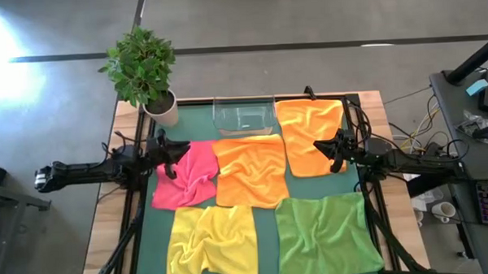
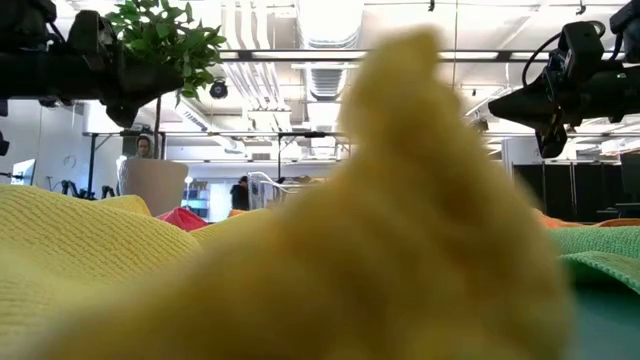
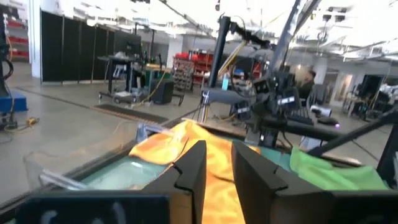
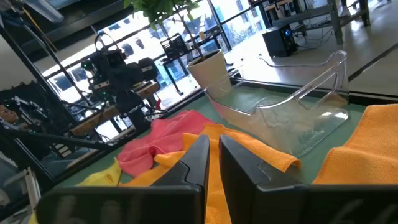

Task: Fold microfiber towels
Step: Fold the left orange microfiber cloth

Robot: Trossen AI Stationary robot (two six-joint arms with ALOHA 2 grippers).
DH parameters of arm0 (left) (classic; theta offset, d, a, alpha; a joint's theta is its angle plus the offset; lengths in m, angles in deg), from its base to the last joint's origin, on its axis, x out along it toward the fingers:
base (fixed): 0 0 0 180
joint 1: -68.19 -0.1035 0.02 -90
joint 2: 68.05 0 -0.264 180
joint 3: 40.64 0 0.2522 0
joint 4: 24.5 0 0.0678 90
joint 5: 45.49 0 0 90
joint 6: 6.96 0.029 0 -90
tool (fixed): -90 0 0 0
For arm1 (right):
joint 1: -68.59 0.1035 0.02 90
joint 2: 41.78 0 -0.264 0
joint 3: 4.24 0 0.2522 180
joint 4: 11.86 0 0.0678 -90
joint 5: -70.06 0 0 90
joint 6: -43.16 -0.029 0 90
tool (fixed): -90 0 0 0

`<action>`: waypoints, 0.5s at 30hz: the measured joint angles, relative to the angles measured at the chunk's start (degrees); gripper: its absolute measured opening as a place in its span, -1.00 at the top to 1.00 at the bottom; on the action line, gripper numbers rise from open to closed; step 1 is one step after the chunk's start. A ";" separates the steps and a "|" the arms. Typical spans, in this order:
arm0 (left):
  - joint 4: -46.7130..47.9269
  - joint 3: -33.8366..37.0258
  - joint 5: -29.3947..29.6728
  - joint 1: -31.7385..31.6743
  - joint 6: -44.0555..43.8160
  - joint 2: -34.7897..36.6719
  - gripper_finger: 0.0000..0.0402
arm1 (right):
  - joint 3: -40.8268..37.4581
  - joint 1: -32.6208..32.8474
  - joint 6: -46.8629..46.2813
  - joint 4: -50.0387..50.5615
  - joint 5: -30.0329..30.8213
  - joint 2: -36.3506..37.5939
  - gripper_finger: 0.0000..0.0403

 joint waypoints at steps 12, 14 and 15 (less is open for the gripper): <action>-16.55 0.00 3.10 -0.01 -1.65 -5.12 0.32 | 0.02 0.00 0.00 0.00 0.02 0.01 0.86; -21.89 0.00 3.35 0.01 -5.54 -6.02 0.31 | 0.01 0.00 0.00 -0.02 0.00 0.01 0.86; -24.57 0.00 3.39 0.01 -6.80 -6.49 0.31 | 0.02 0.01 0.00 -0.01 0.02 0.01 0.86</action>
